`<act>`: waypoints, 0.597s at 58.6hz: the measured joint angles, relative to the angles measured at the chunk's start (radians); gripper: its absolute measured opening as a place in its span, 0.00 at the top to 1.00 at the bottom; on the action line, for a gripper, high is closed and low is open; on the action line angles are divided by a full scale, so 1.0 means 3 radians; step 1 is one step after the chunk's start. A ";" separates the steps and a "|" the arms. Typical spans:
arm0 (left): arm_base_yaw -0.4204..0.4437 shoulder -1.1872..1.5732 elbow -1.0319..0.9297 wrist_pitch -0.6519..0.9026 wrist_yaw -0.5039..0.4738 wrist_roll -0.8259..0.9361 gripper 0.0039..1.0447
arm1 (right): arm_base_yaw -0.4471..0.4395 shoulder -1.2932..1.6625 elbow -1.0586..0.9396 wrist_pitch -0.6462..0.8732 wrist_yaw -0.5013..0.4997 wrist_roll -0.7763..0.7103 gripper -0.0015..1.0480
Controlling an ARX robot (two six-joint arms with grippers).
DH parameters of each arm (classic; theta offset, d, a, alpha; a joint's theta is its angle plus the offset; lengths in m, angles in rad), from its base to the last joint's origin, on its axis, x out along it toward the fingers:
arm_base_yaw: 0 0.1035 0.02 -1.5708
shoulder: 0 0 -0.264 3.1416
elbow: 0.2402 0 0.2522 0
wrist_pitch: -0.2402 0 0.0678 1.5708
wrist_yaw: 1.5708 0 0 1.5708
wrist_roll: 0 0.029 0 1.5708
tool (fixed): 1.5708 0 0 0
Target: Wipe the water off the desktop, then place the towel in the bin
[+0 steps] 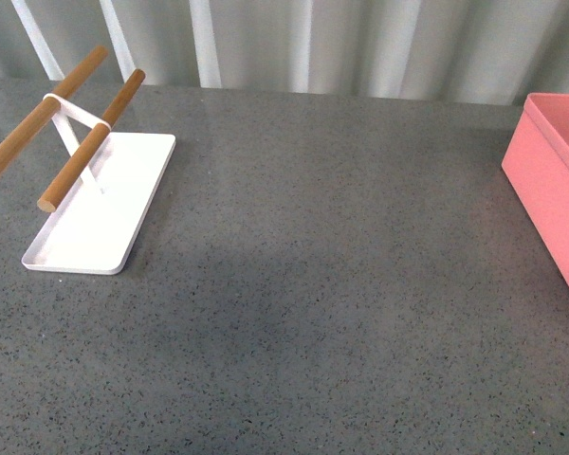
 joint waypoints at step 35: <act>0.0000 0.0000 0.0000 0.0000 0.0000 0.0000 0.06 | 0.0351 -0.1432 -0.1680 0.0535 0.0319 0.0752 0.97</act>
